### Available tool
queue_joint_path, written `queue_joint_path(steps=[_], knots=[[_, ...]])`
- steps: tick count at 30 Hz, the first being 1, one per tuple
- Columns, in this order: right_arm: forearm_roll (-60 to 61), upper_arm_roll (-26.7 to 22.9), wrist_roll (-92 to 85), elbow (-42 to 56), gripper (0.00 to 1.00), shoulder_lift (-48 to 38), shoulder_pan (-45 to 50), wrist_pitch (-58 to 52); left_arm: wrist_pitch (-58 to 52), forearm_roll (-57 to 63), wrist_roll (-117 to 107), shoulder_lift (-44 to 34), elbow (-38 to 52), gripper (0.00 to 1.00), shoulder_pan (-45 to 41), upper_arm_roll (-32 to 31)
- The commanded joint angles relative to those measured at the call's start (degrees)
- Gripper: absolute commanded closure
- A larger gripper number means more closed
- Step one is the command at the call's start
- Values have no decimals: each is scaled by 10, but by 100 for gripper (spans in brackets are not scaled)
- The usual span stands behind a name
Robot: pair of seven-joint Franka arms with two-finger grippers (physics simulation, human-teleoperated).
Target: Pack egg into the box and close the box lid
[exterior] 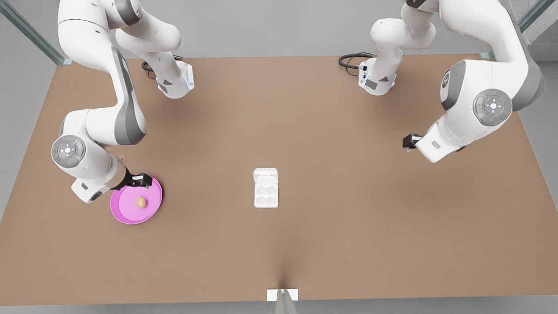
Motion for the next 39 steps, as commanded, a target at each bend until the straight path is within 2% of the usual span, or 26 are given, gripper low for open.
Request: queue_joint_path(steps=[1,4,7,12,15,17,20,23,39], knots=[[0,0,12,0,0,0,0,25,38,-2,25,0,0,0,0,0],[-1,0,12,2,0,5,7,-19,37,-2,25,6,0,0,-1,0],[-1,0,11,7,0,85,-58,-15,37,-2,25,8,0,0,-1,0],[-1,0,-59,1,0,155,-110,84,37,-2,26,11,0,0,-1,0],[0,0,-207,4,0,191,-114,187,37,-2,25,14,0,0,-1,0],[-1,0,-318,4,0,204,-116,213,37,-2,25,15,0,0,-1,0],[2,0,-358,5,0,223,-120,225,37,-2,25,16,0,0,-1,0],[6,1,-487,5,0,238,-118,287,37,-2,25,15,0,0,-1,0],[8,4,-462,-11,0,236,-104,279,37,-2,26,20,0,0,-1,0]])
